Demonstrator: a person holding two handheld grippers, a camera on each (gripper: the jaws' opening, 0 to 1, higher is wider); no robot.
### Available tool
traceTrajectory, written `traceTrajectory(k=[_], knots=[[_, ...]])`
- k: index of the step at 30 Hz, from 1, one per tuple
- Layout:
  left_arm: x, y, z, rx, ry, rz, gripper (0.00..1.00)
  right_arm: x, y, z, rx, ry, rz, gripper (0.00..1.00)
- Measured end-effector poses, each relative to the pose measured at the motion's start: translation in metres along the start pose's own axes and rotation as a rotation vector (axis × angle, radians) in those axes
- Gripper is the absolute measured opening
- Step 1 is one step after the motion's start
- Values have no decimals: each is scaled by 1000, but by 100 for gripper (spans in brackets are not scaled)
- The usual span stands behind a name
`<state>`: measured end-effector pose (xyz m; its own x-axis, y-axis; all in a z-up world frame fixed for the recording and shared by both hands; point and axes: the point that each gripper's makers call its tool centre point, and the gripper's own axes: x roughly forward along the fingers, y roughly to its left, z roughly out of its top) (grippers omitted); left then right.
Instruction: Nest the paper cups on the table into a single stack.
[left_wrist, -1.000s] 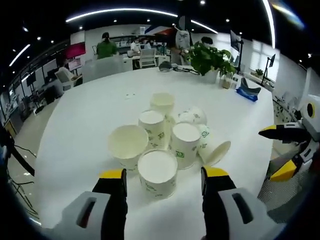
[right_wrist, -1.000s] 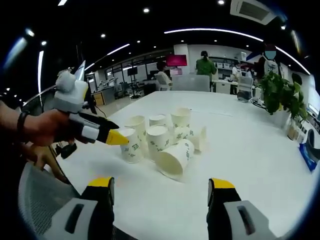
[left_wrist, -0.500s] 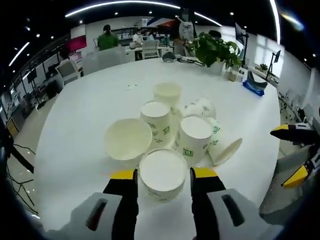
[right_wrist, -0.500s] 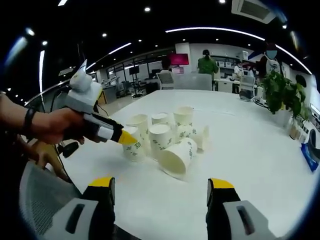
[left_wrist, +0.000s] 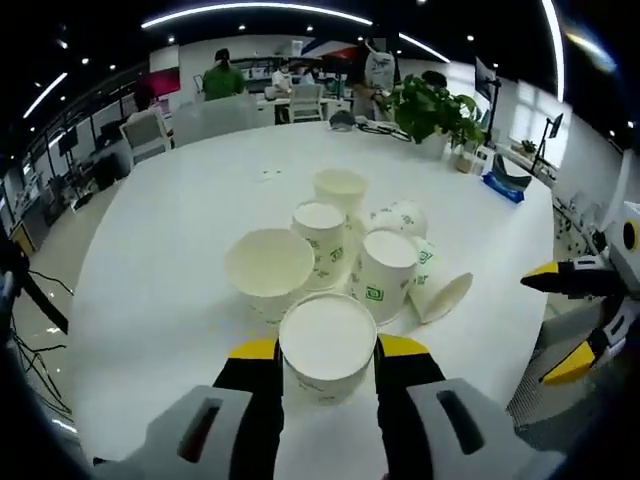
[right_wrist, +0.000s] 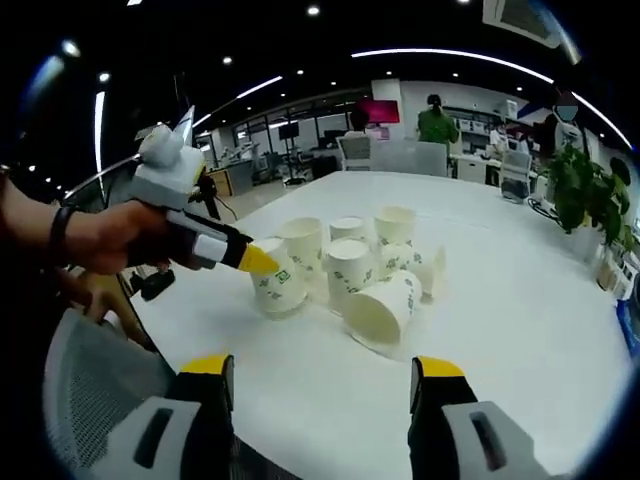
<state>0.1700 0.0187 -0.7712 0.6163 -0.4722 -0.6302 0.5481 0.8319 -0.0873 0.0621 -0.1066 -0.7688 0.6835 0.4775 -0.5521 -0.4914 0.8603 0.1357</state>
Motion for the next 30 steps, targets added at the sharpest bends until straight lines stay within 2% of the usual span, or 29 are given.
traceTrajectory(k=[4,9,14,21,23,27,30], knots=[[-13,-4,5,-32,-38,-22,33,9,10,2,-4,5,50,68],[-29,-12,12,-38,-80,-48,33,25,31,6,25,24,149,63],[-43,-26,20,-36,-121,-84,33,43,49,7,-13,51,227,62],[-50,-33,17,-53,-146,-128,33,61,61,13,-11,32,284,59],[-49,-37,14,-74,-145,-153,33,64,65,14,8,36,306,55],[-53,-42,12,-81,-148,-171,33,69,71,22,45,4,336,51],[-55,-41,12,-97,-154,-181,33,69,74,26,57,-14,352,45]])
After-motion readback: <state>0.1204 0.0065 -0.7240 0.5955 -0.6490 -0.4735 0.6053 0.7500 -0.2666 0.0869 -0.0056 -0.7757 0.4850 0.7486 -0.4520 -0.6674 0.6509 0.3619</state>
